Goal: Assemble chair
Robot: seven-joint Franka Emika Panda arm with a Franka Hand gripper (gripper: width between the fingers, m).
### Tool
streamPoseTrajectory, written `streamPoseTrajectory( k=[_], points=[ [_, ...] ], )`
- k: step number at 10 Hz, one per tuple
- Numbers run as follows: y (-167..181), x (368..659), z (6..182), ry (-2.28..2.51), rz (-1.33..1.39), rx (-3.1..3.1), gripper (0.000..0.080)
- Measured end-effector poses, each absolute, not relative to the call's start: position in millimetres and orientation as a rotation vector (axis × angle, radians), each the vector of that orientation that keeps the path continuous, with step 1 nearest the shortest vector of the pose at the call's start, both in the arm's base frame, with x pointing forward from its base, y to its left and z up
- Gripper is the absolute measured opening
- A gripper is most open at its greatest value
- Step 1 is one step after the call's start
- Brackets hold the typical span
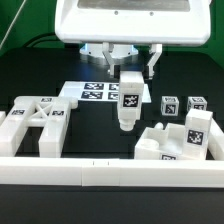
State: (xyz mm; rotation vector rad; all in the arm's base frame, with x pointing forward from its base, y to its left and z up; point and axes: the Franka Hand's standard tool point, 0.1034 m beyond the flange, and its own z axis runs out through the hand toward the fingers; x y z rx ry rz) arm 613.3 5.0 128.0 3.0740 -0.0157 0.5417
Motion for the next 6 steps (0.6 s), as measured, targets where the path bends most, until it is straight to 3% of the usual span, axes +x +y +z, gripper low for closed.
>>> streamPoseTrajectory(
  k=[3,6],
  points=[
    [38.4,618.3,120.5,0.034,0.550,3.080,0.0284],
    [38.3,615.1,110.6,0.094,0.548,3.067,0.0284]
  ],
)
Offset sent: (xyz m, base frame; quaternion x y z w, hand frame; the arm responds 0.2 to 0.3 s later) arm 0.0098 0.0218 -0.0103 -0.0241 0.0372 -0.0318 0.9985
